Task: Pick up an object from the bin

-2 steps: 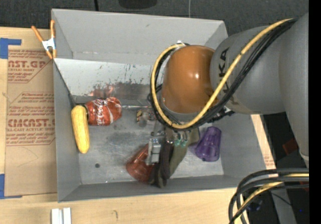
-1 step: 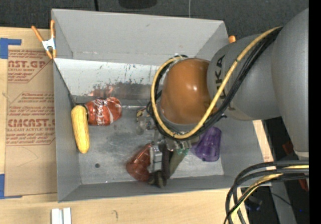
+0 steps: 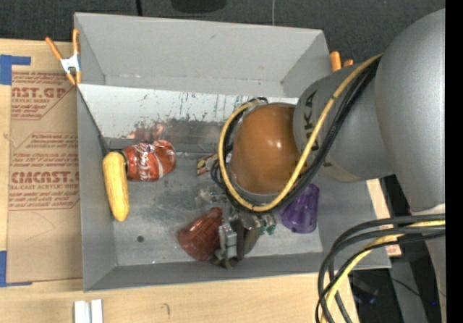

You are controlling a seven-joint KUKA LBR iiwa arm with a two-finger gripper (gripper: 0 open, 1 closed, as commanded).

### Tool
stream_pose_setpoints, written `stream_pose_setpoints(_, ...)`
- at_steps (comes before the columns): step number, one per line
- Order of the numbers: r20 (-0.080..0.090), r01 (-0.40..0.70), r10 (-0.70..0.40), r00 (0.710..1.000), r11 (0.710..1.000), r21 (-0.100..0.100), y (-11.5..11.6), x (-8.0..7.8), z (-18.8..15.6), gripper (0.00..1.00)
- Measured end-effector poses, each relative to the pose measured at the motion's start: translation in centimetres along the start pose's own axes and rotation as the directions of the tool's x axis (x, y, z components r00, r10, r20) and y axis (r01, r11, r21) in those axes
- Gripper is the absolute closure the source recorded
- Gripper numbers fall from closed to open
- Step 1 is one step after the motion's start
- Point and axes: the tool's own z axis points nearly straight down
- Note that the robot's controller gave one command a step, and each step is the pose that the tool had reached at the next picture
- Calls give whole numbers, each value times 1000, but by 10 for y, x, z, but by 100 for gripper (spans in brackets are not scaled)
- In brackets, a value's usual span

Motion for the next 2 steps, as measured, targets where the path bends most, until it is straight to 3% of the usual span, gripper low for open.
stream_pose_setpoints(1, -2, 110, -110, 994, 994, -1, -1, -9, 26, 100)
stream_pose_setpoints(2, -2, 110, -110, 994, 994, -1, -1, -9, 26, 100)
